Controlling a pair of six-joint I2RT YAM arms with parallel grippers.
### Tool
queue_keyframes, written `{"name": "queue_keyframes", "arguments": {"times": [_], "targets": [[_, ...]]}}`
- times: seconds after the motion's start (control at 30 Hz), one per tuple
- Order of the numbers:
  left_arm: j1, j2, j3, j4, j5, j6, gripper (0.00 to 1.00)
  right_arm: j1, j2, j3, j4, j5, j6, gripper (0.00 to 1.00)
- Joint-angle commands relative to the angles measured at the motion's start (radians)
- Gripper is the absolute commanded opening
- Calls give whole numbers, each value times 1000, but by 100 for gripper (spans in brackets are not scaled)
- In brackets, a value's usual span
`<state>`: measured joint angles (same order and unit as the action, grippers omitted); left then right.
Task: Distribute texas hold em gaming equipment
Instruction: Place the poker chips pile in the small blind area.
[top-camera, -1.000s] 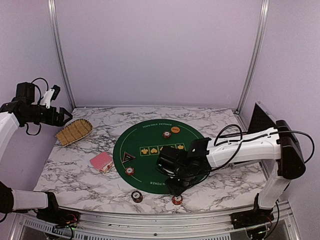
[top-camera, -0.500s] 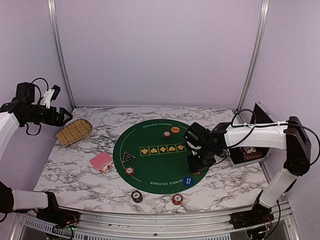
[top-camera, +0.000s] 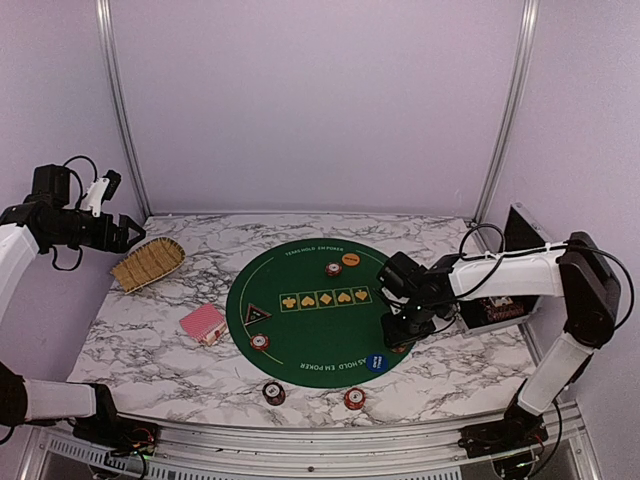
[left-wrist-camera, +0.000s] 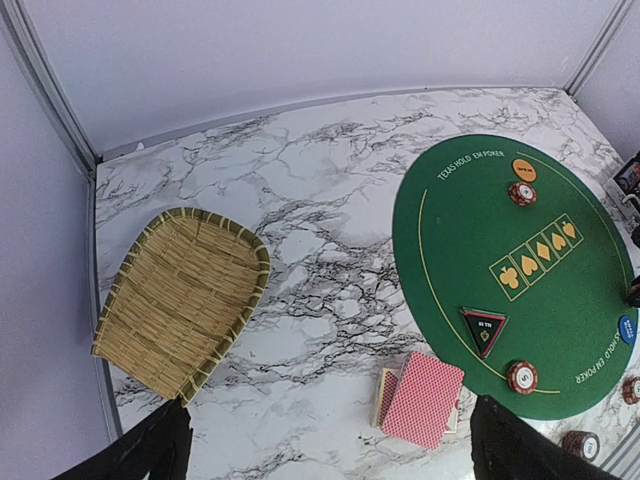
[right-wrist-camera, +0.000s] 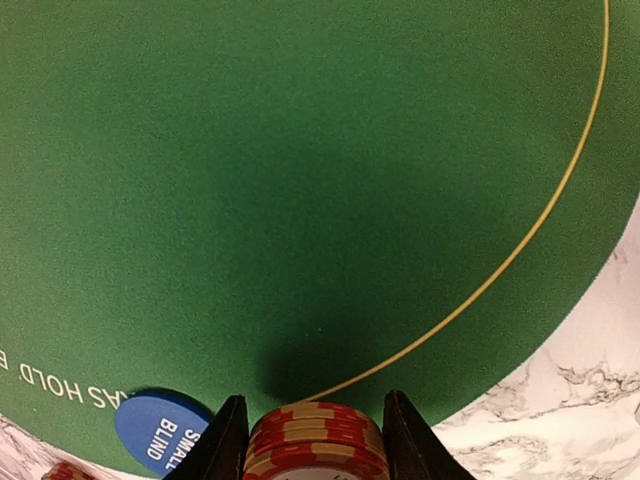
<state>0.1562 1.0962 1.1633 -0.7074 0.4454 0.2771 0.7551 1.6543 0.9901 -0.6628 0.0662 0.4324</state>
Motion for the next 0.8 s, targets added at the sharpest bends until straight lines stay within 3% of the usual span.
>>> {"name": "queue_keyframes", "arguments": {"times": [0.0, 0.17, 0.43, 0.77], "targets": [[5, 2, 22, -20, 14, 12, 99, -10, 23, 11, 46, -11, -14, 33], [5, 1, 22, -22, 12, 16, 99, -12, 24, -11, 51, -10, -10, 37], [5, 4, 25, -23, 13, 16, 99, -14, 11, -8, 24, 24, -16, 70], [4, 3, 29, -22, 13, 10, 99, -9, -24, 124, -63, 85, -18, 73]]}}
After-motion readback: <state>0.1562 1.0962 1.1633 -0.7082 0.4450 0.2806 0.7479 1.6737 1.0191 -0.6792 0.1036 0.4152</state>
